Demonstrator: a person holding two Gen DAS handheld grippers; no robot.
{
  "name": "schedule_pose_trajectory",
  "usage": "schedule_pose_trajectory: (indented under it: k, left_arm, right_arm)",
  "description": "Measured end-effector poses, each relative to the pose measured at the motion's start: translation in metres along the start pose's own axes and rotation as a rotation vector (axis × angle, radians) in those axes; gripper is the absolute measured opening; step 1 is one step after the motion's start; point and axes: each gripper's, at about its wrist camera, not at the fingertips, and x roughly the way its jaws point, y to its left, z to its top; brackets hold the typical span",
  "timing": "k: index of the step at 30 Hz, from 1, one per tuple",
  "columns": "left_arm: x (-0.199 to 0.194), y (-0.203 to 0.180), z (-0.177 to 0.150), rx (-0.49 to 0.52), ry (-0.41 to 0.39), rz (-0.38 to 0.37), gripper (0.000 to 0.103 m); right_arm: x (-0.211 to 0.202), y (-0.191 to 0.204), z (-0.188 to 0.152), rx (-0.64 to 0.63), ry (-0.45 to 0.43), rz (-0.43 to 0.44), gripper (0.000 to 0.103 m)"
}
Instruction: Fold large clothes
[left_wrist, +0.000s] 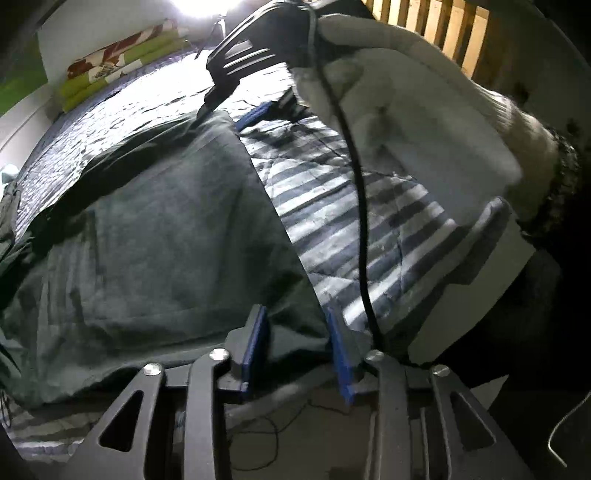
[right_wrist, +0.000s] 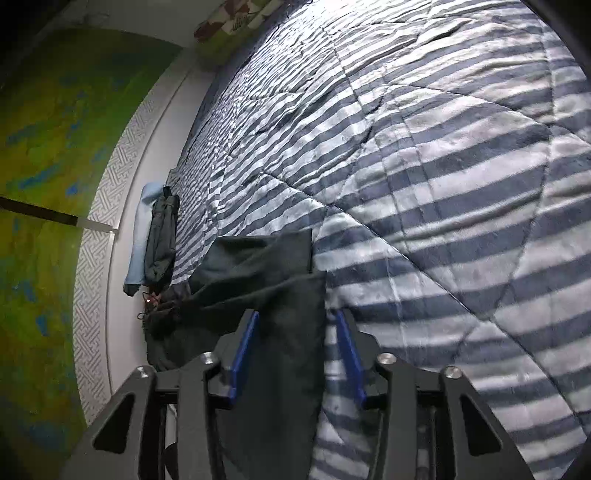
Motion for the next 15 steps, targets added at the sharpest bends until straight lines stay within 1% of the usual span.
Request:
schedule_pose_trajectory:
  k: [1,2,3,7,8,11,15]
  left_arm:
    - [-0.001,0.002,0.001,-0.008,0.004,-0.014,0.021]
    - [-0.003,0.007,0.002,-0.028,0.008,-0.043,0.013]
    - [-0.005,0.011,0.002,-0.043,0.007,-0.068,0.009]
    - [-0.028,0.037,0.003,-0.133,-0.033,-0.170,0.007]
    - [-0.036,0.043,0.003,-0.155,-0.045,-0.186,0.007]
    - [-0.056,0.060,0.001,-0.194,-0.083,-0.202,0.007]
    - [-0.086,0.083,-0.010,-0.242,-0.135,-0.221,0.007]
  right_arm:
    - [0.003,0.002,0.000,-0.006,0.000,-0.004,0.026]
    - [0.005,0.006,0.001,-0.009,0.001,-0.002,0.017]
    - [0.007,0.008,0.001,-0.011,-0.002,-0.003,0.008]
    - [0.004,0.026,0.001,-0.045,-0.039,-0.018,0.005]
    - [0.002,0.032,0.001,-0.053,-0.048,-0.013,0.005]
    - [-0.007,0.054,0.000,-0.065,-0.076,0.008,0.005]
    - [-0.019,0.083,-0.004,-0.073,-0.119,0.023,0.005]
